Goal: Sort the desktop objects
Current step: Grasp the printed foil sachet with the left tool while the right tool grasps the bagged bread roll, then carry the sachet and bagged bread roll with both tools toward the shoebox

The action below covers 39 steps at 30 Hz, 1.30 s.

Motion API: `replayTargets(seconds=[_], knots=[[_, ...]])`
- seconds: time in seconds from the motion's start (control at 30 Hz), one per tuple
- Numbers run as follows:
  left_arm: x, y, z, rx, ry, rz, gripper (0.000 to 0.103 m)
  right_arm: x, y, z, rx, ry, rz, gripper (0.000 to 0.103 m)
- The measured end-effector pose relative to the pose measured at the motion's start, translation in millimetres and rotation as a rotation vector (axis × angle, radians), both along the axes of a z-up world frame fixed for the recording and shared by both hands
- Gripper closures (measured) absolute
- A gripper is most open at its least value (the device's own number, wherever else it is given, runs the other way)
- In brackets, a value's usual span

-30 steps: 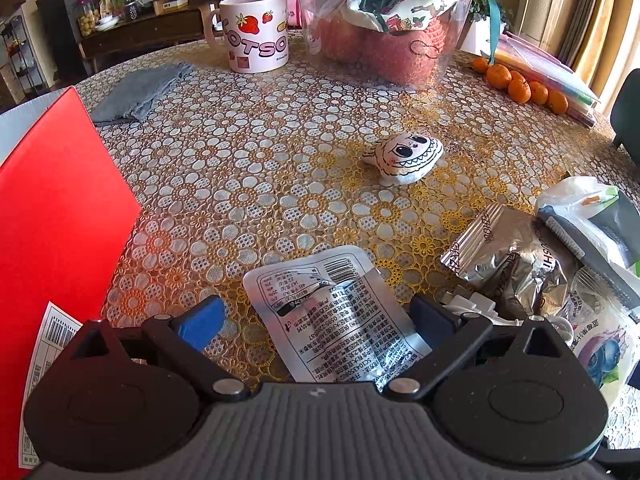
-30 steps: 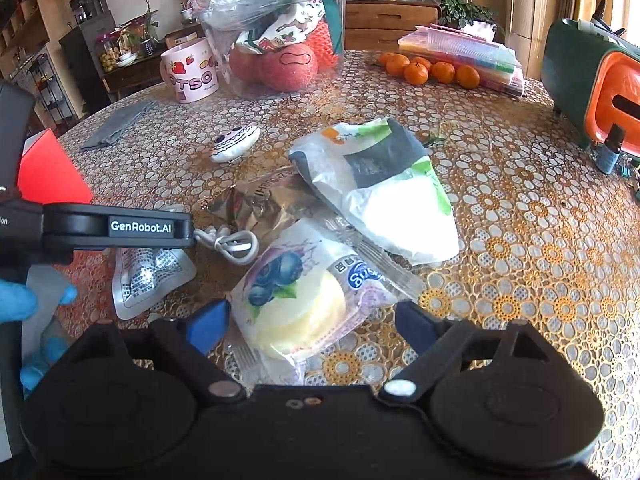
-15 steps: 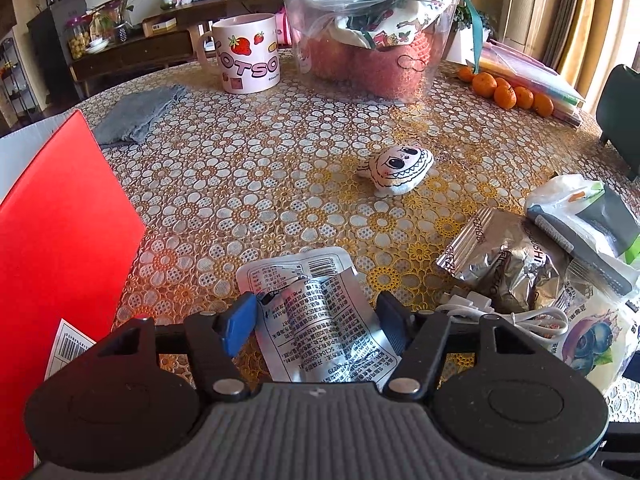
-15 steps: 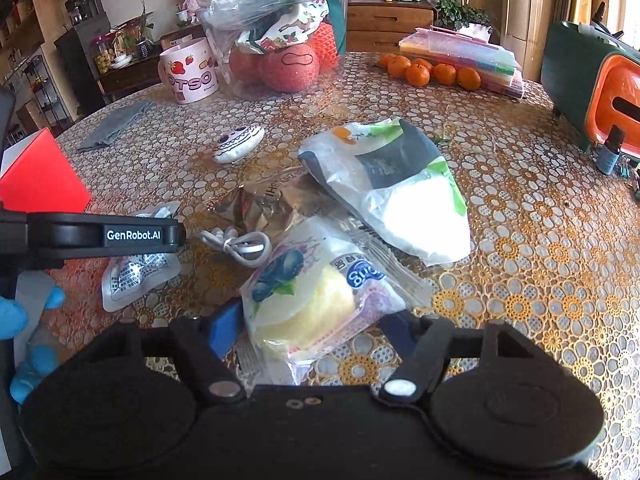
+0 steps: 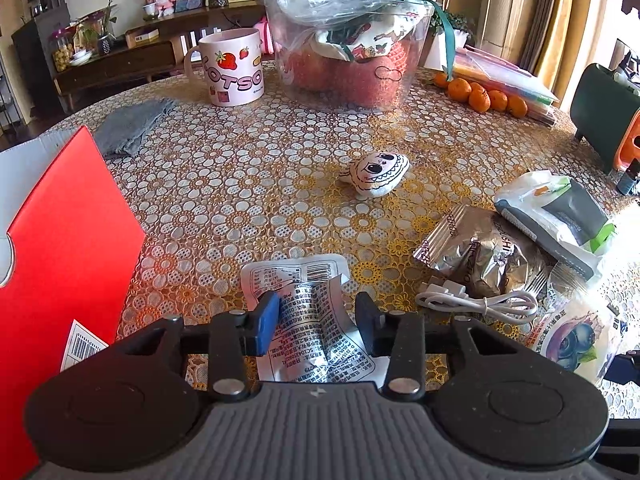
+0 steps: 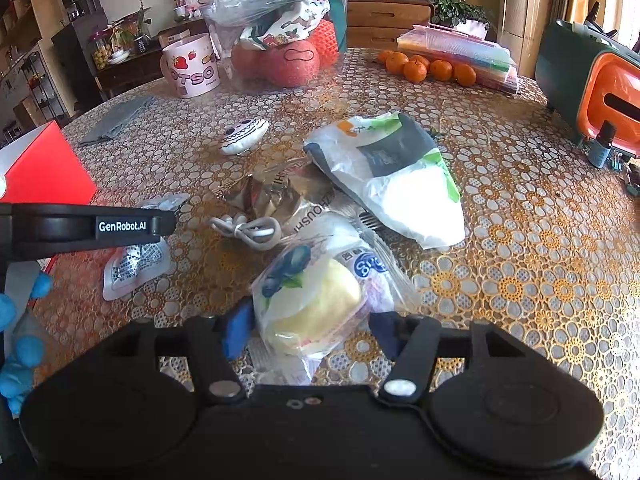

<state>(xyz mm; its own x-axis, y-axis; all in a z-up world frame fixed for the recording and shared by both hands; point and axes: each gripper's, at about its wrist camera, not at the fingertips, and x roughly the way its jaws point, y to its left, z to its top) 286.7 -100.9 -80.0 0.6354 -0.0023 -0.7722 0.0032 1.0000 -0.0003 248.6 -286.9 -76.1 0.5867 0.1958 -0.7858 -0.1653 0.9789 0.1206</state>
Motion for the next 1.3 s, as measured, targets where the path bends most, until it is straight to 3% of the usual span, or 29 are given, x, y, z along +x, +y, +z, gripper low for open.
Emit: replayTargets(seconds=[0.23, 0.4, 0.63, 0.73, 0.8, 0.87, 1.1, 1.3], knots=[[-13.0, 8.4, 4.9, -0.016, -0.005, -0.011, 0.070, -15.6, 1.1, 3.4, -0.013, 0.003, 0.007, 0.043], [-24.1, 13.4, 10.1, -0.020, -0.021, -0.043, 0.087, -25.3, 1.6, 6.4, -0.018, 0.000, 0.016, 0.043], [-28.1, 25.2, 8.0, -0.119, 0.014, -0.076, 0.086, -33.2, 5.3, 9.9, -0.015, -0.003, 0.032, 0.043], [-28.4, 25.9, 8.2, -0.128, 0.017, -0.114, 0.071, -34.5, 6.6, 9.6, -0.010, -0.003, 0.038, 0.043], [-29.8, 25.2, 10.3, -0.105, -0.003, -0.116, 0.022, -35.0, 6.2, 8.9, -0.003, 0.000, 0.043, 0.043], [-31.1, 27.7, 12.1, -0.098, -0.037, -0.110, 0.019, -34.9, 6.0, 8.6, -0.003, 0.001, 0.045, 0.043], [-9.5, 37.4, -6.3, -0.052, 0.057, -0.043, 0.019, -31.3, 3.6, 3.5, 0.010, 0.017, 0.038, 0.042], [-6.5, 36.5, -16.6, -0.006, 0.066, -0.037, 0.018, -29.0, 4.3, 2.0, 0.018, 0.017, 0.040, 0.042]])
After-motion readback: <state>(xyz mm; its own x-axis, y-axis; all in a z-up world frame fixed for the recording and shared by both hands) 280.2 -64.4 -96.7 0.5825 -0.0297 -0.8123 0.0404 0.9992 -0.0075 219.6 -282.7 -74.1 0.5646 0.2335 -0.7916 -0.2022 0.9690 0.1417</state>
